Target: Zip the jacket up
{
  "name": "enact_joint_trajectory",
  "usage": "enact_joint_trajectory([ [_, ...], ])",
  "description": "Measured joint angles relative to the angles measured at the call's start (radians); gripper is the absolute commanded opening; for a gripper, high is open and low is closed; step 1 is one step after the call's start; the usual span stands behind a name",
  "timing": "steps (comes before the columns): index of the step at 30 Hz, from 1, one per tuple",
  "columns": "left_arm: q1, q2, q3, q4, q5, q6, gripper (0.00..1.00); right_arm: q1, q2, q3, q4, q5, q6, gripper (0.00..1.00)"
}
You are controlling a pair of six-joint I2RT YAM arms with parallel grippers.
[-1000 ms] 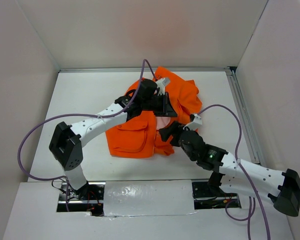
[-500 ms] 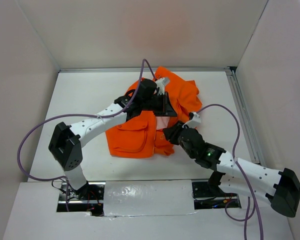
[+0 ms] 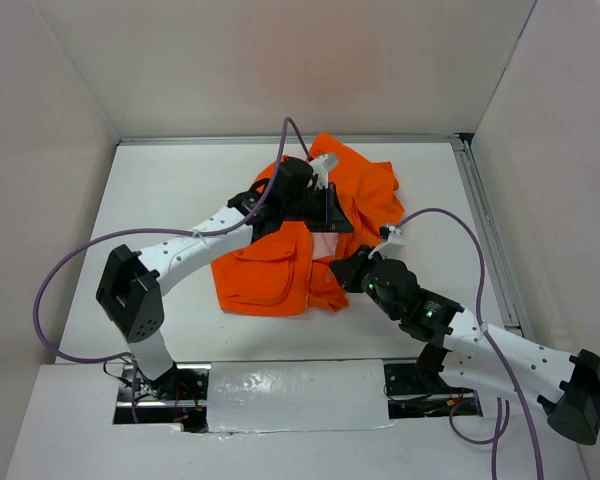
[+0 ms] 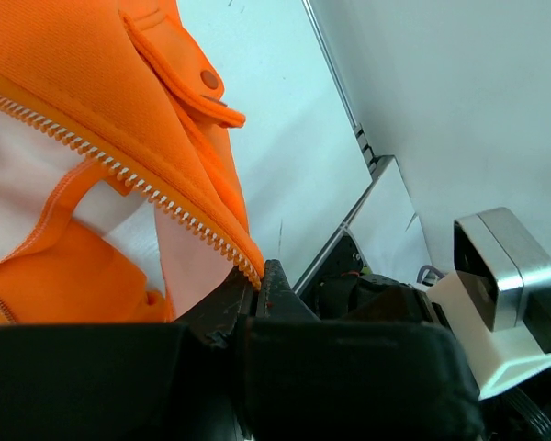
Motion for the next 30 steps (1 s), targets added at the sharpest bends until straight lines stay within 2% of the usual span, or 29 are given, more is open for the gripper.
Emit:
enact_joint_trajectory([
  [1,0.000,0.000,0.000,-0.002,0.002,0.000,0.00,-0.001,-0.005,-0.004,0.003,-0.017,-0.019,0.06],
  [2,0.000,0.000,0.000,-0.006,0.004,0.001,0.00,-0.004,-0.005,-0.005,0.004,-0.029,-0.029,0.09],
  [3,0.000,0.000,0.000,-0.010,0.006,0.002,0.00,-0.006,-0.003,-0.005,0.004,-0.040,-0.039,0.18],
  [4,0.000,0.000,0.000,-0.015,0.007,0.003,0.00,-0.007,0.000,-0.005,0.004,-0.046,-0.047,0.31],
  [7,-0.001,0.000,0.000,-0.022,0.007,0.004,0.00,-0.007,0.016,-0.003,-0.007,-0.063,-0.067,0.30],
  [8,-0.001,0.000,0.000,-0.021,0.007,0.004,0.00,-0.007,0.021,-0.003,-0.012,-0.066,-0.069,0.32],
  [9,-0.001,0.000,0.000,-0.022,0.007,0.004,0.00,-0.007,0.023,-0.003,-0.017,-0.068,-0.072,0.38],
  [10,-0.001,0.000,0.000,-0.022,0.007,0.004,0.00,-0.007,0.023,-0.003,-0.019,-0.071,-0.072,0.39],
  [13,-0.001,0.000,0.000,-0.020,0.007,0.004,0.00,-0.011,0.021,-0.003,-0.020,-0.088,-0.079,0.33],
  [18,-0.001,0.000,0.000,-0.020,0.007,0.005,0.00,-0.013,0.014,-0.003,-0.023,-0.108,-0.078,0.49],
  [21,0.000,0.000,0.000,-0.020,0.007,0.005,0.00,-0.013,0.006,-0.003,-0.034,-0.114,-0.075,0.53],
  [23,0.000,0.000,0.000,-0.020,0.007,0.006,0.00,-0.013,-0.001,-0.003,-0.042,-0.113,-0.073,0.53],
  [25,0.000,0.000,0.000,-0.020,0.007,0.006,0.00,-0.013,-0.009,-0.003,-0.045,-0.113,-0.071,0.45],
  [30,0.000,0.000,0.000,-0.015,0.007,0.007,0.00,-0.014,-0.023,-0.003,-0.048,-0.108,-0.058,0.46],
])
